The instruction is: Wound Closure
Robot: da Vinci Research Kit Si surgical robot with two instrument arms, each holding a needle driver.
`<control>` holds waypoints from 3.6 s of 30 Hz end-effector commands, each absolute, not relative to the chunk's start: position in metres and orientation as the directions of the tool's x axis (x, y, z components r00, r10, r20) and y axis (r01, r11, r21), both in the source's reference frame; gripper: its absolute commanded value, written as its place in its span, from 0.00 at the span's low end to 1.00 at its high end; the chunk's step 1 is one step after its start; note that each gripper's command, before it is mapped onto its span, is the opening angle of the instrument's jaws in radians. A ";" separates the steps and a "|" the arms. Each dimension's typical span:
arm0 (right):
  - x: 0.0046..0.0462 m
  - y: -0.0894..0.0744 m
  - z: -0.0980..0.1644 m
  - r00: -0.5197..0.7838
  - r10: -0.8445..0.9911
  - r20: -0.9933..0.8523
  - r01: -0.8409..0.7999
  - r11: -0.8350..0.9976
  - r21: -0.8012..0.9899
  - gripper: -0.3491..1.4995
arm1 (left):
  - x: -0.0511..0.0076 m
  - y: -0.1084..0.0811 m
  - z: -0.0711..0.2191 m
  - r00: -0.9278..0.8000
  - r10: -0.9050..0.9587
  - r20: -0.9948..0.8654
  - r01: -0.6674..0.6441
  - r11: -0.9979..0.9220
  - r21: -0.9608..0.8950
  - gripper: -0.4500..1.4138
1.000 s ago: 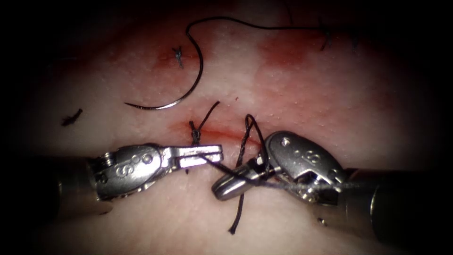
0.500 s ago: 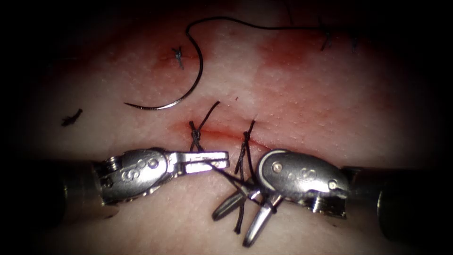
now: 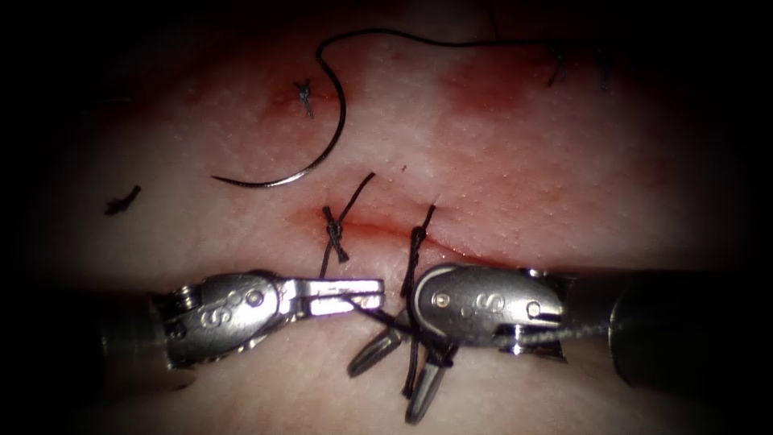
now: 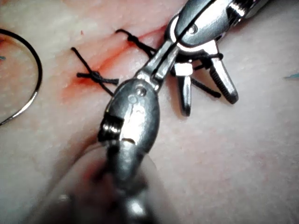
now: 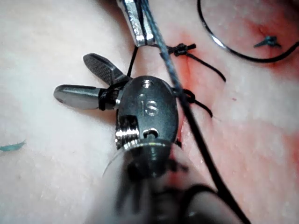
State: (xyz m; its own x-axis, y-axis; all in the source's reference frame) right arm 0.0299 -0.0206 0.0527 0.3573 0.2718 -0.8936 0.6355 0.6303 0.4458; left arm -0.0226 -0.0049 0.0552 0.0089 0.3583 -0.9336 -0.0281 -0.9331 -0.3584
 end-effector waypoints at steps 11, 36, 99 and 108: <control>0.0305 -0.021 0.054 0.338 0.239 -0.910 0.674 0.613 0.411 0.00 | -0.0232 -0.006 0.055 0.011 0.365 -0.931 -0.025 -0.931 -0.365 0.00; 0.0280 -0.014 0.054 0.156 0.425 -0.892 0.574 0.696 0.432 0.00 | -0.0220 -0.012 0.053 -0.043 0.360 -0.932 -0.005 -0.933 -0.360 0.00; 0.0202 -0.001 0.063 0.279 0.354 -0.893 0.107 0.913 0.395 0.00 | -0.0196 -0.029 0.048 -0.129 0.396 -0.909 0.074 -0.910 -0.407 0.00; 0.0204 -0.002 0.063 0.270 0.353 -0.896 0.097 0.916 0.390 0.00 | -0.0201 -0.028 0.047 -0.124 0.414 -0.902 0.086 -0.901 -0.425 0.00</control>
State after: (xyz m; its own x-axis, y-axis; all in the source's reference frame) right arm 0.0195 -0.0012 0.0620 0.2720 0.3527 -0.8954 0.0933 0.9164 0.3893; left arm -0.0197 -0.0267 0.0458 -0.1249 0.4093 -0.9038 0.0813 -0.9036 -0.4205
